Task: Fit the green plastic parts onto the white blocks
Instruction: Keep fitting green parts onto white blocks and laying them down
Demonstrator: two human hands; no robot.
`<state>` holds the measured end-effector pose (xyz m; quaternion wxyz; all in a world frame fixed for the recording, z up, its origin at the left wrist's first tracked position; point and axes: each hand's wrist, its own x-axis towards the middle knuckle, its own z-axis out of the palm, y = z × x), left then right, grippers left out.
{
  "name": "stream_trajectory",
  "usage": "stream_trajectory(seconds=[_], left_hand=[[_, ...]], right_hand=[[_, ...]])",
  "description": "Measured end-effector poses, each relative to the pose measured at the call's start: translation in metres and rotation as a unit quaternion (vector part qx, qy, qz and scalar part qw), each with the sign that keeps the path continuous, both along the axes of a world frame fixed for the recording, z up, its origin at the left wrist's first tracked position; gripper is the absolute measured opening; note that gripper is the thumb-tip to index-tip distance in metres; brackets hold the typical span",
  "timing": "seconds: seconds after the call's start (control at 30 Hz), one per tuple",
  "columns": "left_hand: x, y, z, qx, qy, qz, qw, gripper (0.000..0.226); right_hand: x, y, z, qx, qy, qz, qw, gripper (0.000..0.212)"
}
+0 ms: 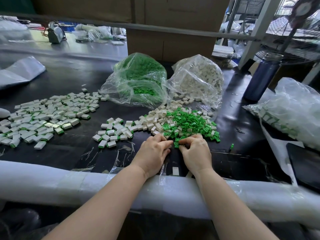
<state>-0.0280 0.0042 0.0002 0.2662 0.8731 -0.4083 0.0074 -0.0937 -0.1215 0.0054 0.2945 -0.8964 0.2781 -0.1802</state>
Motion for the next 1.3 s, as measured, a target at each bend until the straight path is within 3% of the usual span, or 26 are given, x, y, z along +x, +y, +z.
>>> stream_trajectory(seconds=[0.1, 0.37, 0.53, 0.7, 0.87, 1.17, 1.3], left_hand=[[0.001, -0.001, -0.001, 0.028, 0.003, 0.0, 1.0, 0.034], [-0.002, 0.002, 0.002, -0.017, 0.034, 0.01, 0.999, 0.02], [-0.002, 0.005, 0.008, -0.098, 0.081, 0.023, 0.992, 0.033], [0.0, 0.007, 0.008, -0.145, 0.139, 0.027, 0.979, 0.021], [0.001, 0.008, 0.007, -0.201, 0.215, 0.022, 0.956, 0.012], [0.005, 0.009, 0.004, -0.214, 0.251, 0.018, 0.944, 0.024], [0.006, 0.01, 0.004, -0.218, 0.262, 0.017, 0.94, 0.025]], right_hand=[[-0.001, -0.001, 0.0, -0.002, 0.011, -0.001, 1.0, 0.017], [-0.001, 0.001, 0.001, 0.014, -0.008, 0.004, 1.0, 0.004], [-0.002, 0.003, 0.001, 0.057, -0.104, 0.042, 0.992, 0.009], [-0.003, 0.003, 0.004, 0.141, -0.167, 0.081, 0.972, 0.015], [-0.004, 0.005, 0.006, 0.214, -0.163, 0.133, 0.954, 0.021], [-0.002, 0.005, 0.006, 0.217, -0.168, 0.142, 0.951, 0.006], [-0.003, 0.005, 0.005, 0.22, -0.162, 0.148, 0.951, 0.011]])
